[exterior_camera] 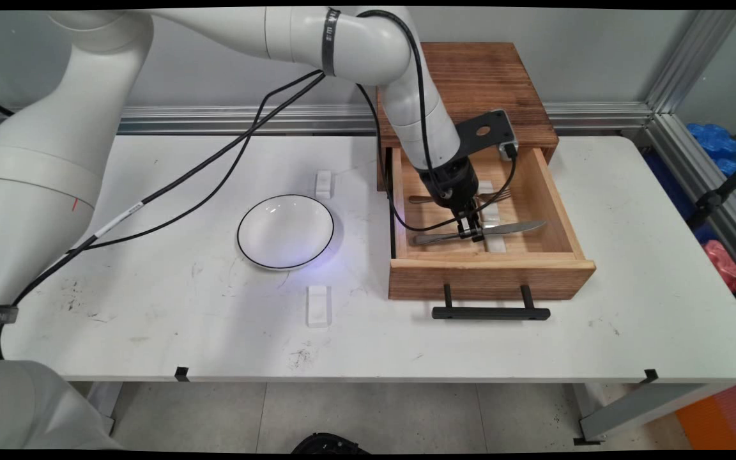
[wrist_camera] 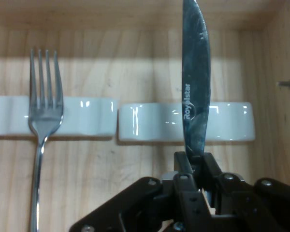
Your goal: Place the picked object into the drawer
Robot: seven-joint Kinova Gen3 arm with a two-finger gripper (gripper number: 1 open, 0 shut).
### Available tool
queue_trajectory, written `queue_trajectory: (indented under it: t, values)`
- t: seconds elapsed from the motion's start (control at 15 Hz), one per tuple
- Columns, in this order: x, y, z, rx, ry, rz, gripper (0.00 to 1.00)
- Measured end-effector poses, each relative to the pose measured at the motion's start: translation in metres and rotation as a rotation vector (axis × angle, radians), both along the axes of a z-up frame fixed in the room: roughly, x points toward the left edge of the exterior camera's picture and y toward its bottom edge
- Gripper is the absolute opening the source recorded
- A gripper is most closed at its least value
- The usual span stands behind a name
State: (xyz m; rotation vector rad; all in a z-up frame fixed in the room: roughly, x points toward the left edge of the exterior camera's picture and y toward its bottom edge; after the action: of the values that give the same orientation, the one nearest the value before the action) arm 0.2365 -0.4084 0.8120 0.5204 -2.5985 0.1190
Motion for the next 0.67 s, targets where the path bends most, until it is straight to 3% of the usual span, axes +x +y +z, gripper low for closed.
queue_trajectory:
  t: [0.67]
  values:
    - [0.0006,-0.0007,-0.0056,0.001,0.006,0.016,0.0]
